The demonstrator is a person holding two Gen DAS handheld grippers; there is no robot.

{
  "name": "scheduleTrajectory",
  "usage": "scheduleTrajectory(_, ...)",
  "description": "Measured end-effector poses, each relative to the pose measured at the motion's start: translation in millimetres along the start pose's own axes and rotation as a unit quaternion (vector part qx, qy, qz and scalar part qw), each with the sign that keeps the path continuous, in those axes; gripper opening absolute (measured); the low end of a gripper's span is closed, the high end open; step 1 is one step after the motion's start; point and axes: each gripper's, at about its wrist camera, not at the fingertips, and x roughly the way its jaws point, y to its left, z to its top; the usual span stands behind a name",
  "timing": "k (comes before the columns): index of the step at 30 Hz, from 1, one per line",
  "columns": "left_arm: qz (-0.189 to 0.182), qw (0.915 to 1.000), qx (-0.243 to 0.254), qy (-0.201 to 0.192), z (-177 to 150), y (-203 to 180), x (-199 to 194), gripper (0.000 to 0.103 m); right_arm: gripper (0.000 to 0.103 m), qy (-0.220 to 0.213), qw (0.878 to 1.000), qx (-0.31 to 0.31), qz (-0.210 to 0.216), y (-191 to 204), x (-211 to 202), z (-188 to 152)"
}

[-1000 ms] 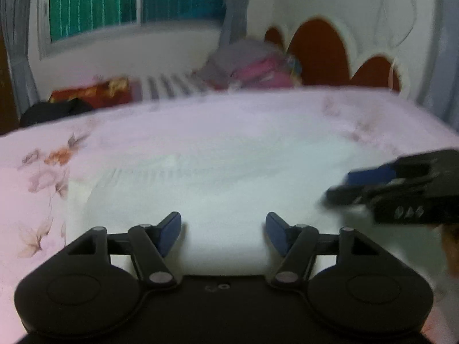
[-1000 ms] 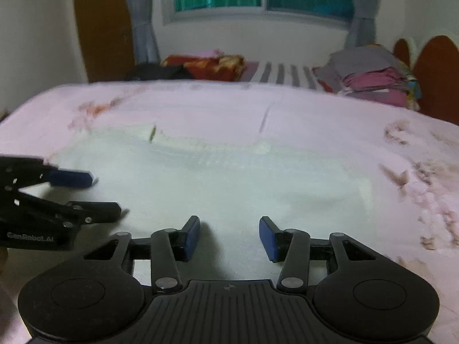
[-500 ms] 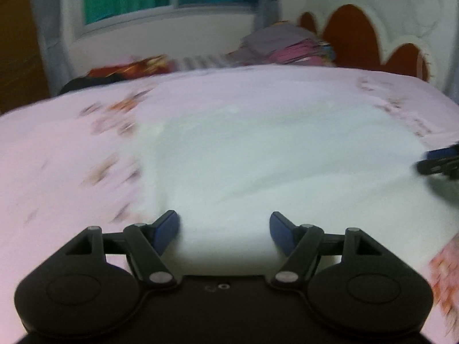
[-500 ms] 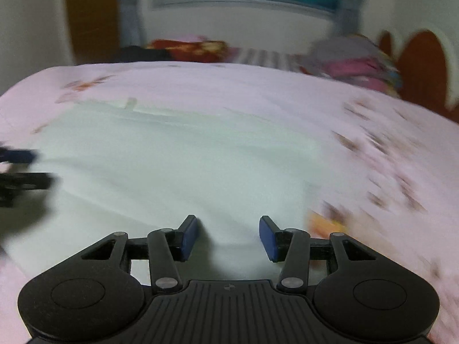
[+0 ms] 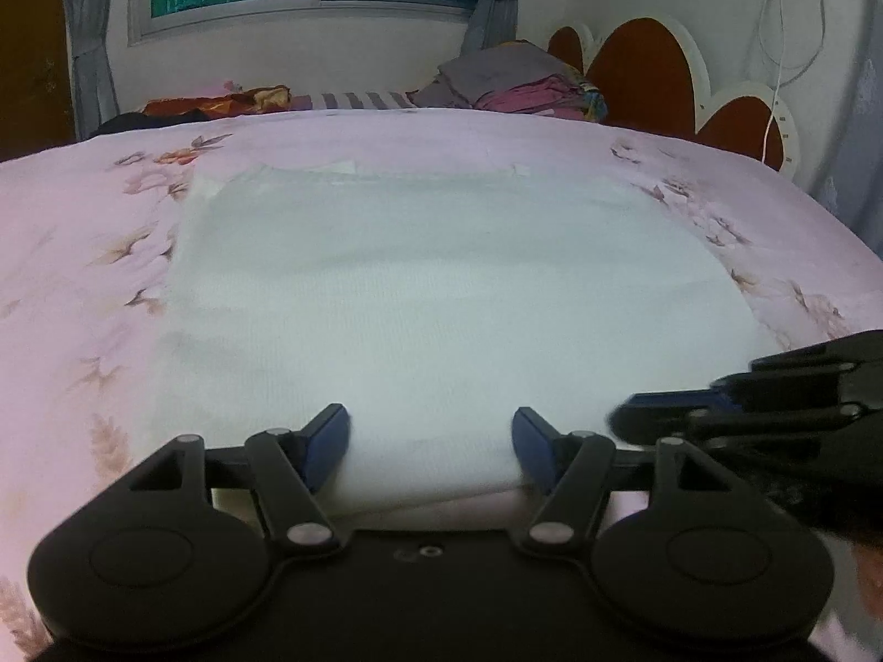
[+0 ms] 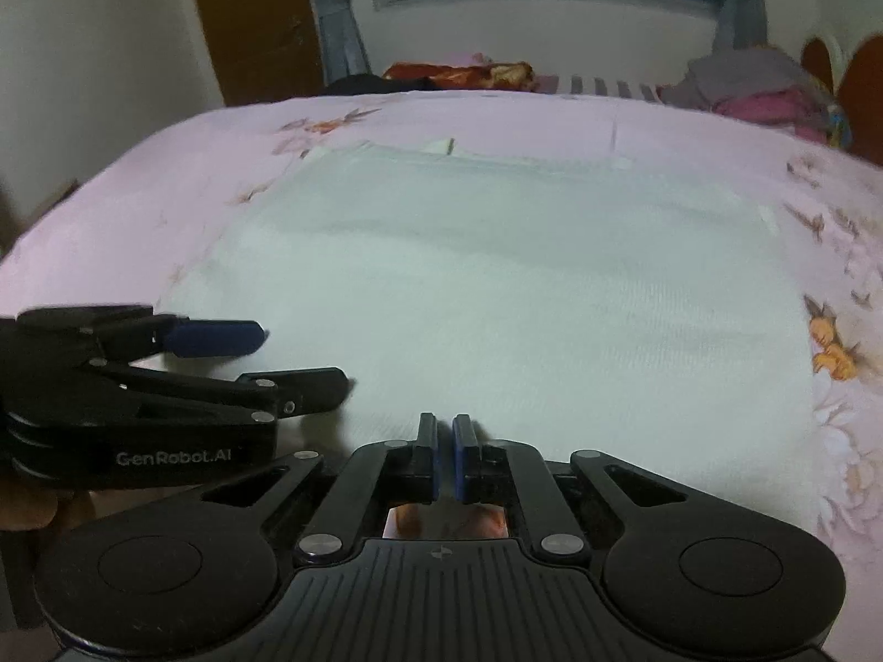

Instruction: Fold small clothes

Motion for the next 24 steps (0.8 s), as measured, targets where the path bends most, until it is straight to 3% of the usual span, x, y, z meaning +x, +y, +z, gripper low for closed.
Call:
scheduleTrajectory(3,0.013,0.9998,-0.016,-0.001,-4,14,-8,0.062,0.007,0.005,1.000,-0.007,-0.002,-10,-7,-2)
scheduleTrajectory(12,0.038,0.9982,-0.046,-0.009,-17,42,-23,0.060,0.007,0.006,0.993,0.061,-0.097,-94,-42,-30)
scheduleTrajectory(20,0.050,0.9977,-0.047,-0.001,-17,39,-27,0.060,0.007,-0.024,0.992,0.082,-0.094,-88,-61,-23)
scheduleTrajectory(24,0.053,0.9975,-0.047,0.002,-17,41,-29,0.058,0.007,0.000,0.991,0.086,-0.100,-93,-53,-34)
